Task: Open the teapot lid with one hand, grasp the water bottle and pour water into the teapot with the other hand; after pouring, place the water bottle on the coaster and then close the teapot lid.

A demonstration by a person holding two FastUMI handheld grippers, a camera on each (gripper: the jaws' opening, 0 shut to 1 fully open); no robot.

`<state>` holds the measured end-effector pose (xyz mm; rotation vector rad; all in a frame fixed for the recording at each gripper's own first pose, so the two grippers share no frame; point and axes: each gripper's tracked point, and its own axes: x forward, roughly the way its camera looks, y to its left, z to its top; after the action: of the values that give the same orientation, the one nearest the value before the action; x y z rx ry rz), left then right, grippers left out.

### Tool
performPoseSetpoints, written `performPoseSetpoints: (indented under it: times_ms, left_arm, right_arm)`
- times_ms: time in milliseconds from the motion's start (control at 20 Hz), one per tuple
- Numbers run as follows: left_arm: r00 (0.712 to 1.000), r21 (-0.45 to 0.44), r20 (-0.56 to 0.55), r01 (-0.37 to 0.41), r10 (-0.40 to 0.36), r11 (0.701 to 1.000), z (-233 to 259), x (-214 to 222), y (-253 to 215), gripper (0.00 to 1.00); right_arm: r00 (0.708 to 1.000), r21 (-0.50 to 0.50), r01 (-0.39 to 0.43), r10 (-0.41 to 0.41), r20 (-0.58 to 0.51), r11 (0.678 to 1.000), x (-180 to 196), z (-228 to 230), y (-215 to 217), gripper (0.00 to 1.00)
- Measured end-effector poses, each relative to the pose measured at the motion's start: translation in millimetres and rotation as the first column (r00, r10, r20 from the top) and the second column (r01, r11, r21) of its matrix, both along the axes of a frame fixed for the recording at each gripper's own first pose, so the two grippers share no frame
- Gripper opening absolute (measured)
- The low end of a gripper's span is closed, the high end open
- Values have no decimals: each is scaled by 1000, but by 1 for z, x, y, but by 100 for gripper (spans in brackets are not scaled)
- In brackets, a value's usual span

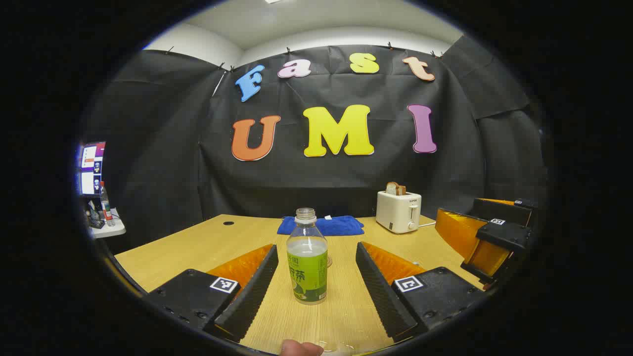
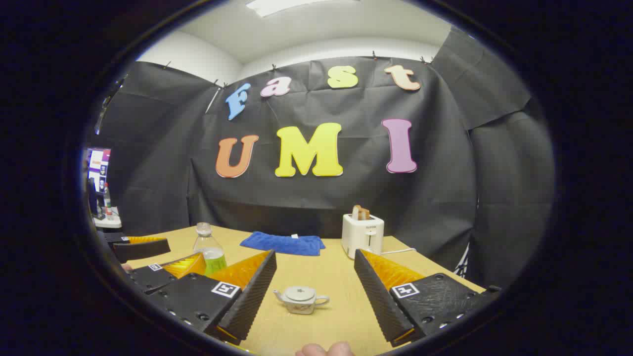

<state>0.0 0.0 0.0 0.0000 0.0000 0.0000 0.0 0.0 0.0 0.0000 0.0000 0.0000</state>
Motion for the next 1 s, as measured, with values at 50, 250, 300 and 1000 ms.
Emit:
performPoseSetpoints:
  times_ms: [50, 250, 300, 1000]
  left_arm:
    - [1000, 2, 1, -2, 2, 1000, 0, 1, 1, 99]
    - [1000, 2, 4, -4, 4, 1000, 0, 0, 2, 99]
    - [1000, 4, 2, -1, 1, 1000, -1, 1, 2, 99]
    - [1000, 9, -2, 4, -4, 1000, -2, 1, 3, 99]
  right_arm:
    - [1000, 0, 3, -3, 2, 1000, 0, 2, 0, 95]
    - [1000, 1, 5, -5, -8, 1000, 2, -3, -1, 95]
    - [1000, 5, 7, -7, -11, 1000, 2, -3, -1, 95]
    - [998, 9, 16, -15, -54, 1000, 12, -26, -7, 95]
